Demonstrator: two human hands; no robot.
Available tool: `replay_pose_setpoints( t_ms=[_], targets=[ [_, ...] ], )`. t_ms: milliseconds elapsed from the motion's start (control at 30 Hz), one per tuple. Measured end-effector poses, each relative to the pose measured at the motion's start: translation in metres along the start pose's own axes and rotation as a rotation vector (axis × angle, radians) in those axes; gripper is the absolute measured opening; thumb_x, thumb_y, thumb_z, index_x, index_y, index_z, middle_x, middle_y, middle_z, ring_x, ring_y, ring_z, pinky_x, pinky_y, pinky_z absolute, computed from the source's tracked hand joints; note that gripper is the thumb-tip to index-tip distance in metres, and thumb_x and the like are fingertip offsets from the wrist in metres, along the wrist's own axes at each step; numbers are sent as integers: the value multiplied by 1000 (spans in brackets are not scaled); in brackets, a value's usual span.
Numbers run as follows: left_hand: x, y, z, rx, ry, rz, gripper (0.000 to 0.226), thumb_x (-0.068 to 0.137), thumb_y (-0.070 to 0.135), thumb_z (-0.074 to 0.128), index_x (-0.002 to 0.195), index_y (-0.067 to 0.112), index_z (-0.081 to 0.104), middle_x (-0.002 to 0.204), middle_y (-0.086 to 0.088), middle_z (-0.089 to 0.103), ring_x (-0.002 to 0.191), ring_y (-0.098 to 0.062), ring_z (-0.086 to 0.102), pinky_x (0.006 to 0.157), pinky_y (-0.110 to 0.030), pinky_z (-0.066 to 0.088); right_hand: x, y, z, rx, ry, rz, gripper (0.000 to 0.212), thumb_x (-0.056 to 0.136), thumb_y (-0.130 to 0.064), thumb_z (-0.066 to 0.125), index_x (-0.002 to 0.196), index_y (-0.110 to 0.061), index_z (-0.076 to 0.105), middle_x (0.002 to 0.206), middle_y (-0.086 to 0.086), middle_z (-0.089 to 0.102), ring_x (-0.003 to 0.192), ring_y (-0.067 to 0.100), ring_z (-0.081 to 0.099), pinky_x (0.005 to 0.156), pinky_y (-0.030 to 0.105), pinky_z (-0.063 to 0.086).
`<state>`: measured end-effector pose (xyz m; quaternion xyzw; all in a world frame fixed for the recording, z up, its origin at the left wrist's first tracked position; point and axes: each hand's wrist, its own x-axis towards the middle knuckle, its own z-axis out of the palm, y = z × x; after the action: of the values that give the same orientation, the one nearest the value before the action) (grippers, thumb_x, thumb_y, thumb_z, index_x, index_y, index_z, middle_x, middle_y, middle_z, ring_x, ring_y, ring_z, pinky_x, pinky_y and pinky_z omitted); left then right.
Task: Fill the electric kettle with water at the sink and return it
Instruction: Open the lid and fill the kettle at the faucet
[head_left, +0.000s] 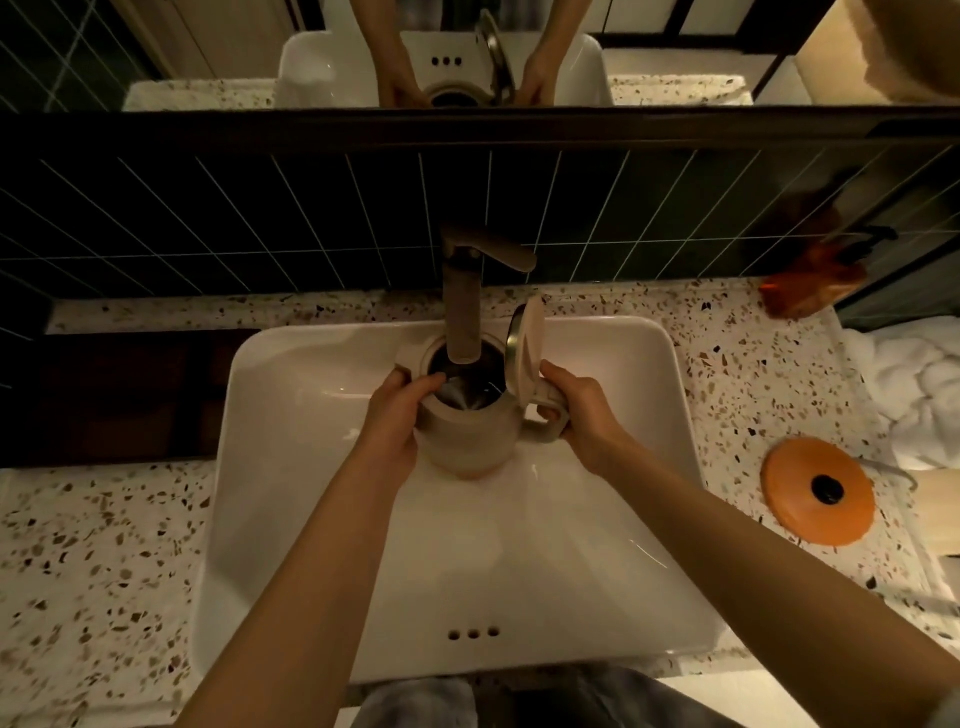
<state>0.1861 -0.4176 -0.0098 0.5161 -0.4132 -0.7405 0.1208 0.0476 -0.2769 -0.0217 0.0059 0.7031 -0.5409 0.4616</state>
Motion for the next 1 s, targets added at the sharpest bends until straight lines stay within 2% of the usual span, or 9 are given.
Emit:
replay_pose_setpoints(
  t_ms=[200, 300, 400, 467, 533, 600, 667, 833, 1000],
  targets=[
    [8, -16, -14, 29, -16, 16, 12, 84, 7, 66, 84, 16, 59, 85, 2, 71, 87, -13, 64, 78, -25, 43, 7, 11, 6, -36, 83, -48, 43, 91, -28, 56, 95, 12, 71, 79, 15, 67, 77, 25, 61, 75, 34, 46],
    [6, -22, -17, 89, 13, 60, 21, 79, 15, 73, 71, 18, 53, 77, -4, 64, 83, -18, 62, 77, -28, 43, 5, 13, 6, -55, 76, -58, 35, 96, -16, 49, 94, 13, 69, 73, 13, 64, 65, 15, 63, 54, 16, 51],
    [8, -28, -22, 190, 20, 98, 27, 65, 35, 77, 73, 20, 56, 83, -10, 59, 85, -23, 57, 79, -35, 43, 2, 10, 7, -95, 64, -76, 28, 97, -9, 43, 80, 4, 61, 63, 9, 56, 50, 5, 59, 42, 9, 46],
    [8, -29, -23, 232, 30, 98, 28, 68, 39, 76, 82, 19, 60, 90, -7, 62, 93, -22, 60, 85, -34, 44, 1, 6, 8, -108, 60, -97, 26, 97, -6, 41, 78, 3, 57, 60, 10, 52, 41, -1, 57, 39, 8, 43],
    [5, -26, -22, 239, 74, 113, 44, 78, 38, 73, 118, 22, 62, 121, -2, 63, 115, -19, 57, 101, -35, 44, 2, 4, 9, -114, 65, -109, 26, 96, -4, 41, 75, 2, 55, 59, 11, 48, 38, -1, 54, 37, 7, 42],
    [-3, -16, -19, 318, 213, 289, 51, 89, 27, 65, 137, 22, 50, 137, 1, 54, 124, -13, 49, 105, -31, 40, 2, 2, 10, -127, 66, -119, 23, 94, -5, 41, 79, 2, 58, 65, 15, 48, 50, 11, 54, 38, 8, 43],
    [-10, -5, -13, 448, 292, 584, 44, 94, 17, 57, 137, 19, 50, 139, 1, 53, 126, -9, 46, 106, -24, 37, 4, 3, 9, -138, 67, -123, 22, 94, -6, 42, 81, 1, 58, 69, 18, 46, 54, 15, 51, 39, 9, 43],
    [-4, 30, 20, 870, 98, 1033, 41, 95, 12, 53, 136, 10, 52, 142, -9, 51, 139, -21, 36, 114, -17, 19, 4, 1, 9, -173, 91, -114, 42, 94, -2, 40, 54, -9, 37, 36, -5, 42, 28, -1, 42, 34, 7, 36],
    [21, 56, 54, 1190, -61, 1271, 46, 93, 12, 54, 139, 7, 50, 146, -11, 49, 143, -27, 32, 117, -44, 27, 2, -2, 11, -176, 98, -122, 43, 93, 0, 39, 52, -12, 34, 30, -9, 40, 26, -2, 42, 32, 7, 34]
  ],
)
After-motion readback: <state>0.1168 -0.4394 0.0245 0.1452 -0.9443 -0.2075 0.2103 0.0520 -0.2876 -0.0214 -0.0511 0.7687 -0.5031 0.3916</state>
